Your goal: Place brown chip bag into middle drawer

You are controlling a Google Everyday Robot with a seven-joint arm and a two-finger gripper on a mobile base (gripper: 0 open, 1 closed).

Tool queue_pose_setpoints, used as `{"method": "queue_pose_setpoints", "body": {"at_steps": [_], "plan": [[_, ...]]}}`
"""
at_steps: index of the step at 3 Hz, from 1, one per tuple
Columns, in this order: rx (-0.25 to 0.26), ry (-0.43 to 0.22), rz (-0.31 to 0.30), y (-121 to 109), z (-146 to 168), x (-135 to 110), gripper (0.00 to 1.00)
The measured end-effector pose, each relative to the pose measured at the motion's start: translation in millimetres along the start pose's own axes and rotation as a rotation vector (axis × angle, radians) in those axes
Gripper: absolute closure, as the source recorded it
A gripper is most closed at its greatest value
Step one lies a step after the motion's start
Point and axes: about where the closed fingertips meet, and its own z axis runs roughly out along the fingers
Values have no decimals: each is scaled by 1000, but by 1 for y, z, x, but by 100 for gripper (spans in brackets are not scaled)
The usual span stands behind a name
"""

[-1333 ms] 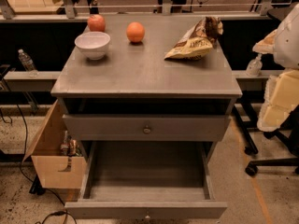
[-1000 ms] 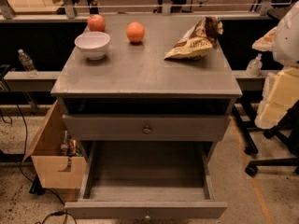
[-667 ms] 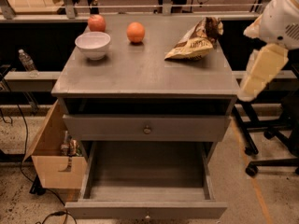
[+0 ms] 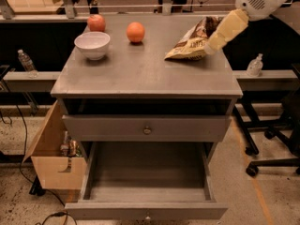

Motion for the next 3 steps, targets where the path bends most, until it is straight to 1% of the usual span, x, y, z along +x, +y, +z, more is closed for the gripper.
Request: {"method": "queue_pose_setpoints", "body": {"at_steps": [1, 2, 3], "plan": [[131, -51, 190, -53, 39, -12, 0], [149, -87, 278, -59, 41, -19, 0], [149, -87, 278, -59, 41, -19, 0]]}}
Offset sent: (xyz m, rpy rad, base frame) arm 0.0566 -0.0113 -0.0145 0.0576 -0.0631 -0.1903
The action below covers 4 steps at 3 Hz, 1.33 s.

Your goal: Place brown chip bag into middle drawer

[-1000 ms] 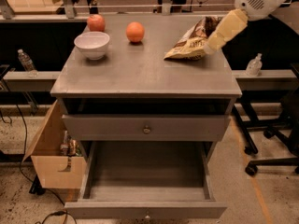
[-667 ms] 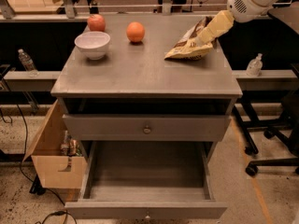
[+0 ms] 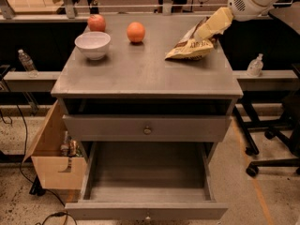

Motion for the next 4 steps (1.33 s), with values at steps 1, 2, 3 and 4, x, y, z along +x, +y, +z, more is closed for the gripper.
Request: {"method": "queue_pose_setpoints", "body": {"at_steps": [1, 2, 3, 4], "plan": [[20, -9, 78, -12, 21, -4, 0], [83, -23, 237, -37, 60, -10, 0], [114, 7, 355, -48, 97, -5, 0], [103, 42, 409, -43, 125, -4, 0]]}}
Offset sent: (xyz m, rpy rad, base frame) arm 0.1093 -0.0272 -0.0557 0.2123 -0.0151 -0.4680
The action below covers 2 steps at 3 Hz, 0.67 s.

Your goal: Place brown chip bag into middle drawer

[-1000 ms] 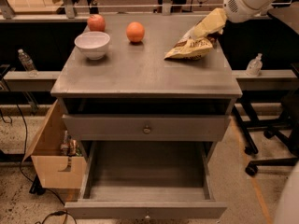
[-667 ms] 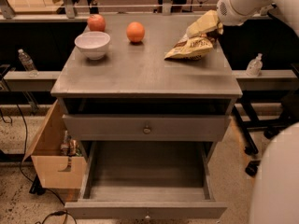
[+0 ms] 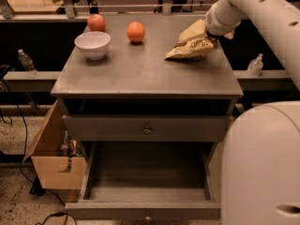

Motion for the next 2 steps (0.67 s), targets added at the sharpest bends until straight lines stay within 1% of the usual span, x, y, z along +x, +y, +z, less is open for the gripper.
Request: {"method": "queue_pose_setpoints", "body": {"at_steps": [1, 2], "plan": [[4, 36, 9, 10, 18, 2, 18], [19, 47, 10, 13, 23, 1, 41]]}}
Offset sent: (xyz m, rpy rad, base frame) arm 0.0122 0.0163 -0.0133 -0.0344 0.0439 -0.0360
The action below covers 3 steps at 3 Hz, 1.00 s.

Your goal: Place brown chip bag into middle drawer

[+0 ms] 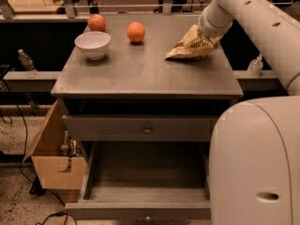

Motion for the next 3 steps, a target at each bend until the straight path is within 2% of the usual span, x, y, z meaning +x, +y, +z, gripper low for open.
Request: {"method": "queue_pose_setpoints", "body": {"at_steps": [1, 2, 3], "plan": [[17, -17, -46, 4, -12, -5, 64], [-5, -50, -120, 14, -41, -9, 87], [-47, -74, -214, 25, -81, -5, 100]]}}
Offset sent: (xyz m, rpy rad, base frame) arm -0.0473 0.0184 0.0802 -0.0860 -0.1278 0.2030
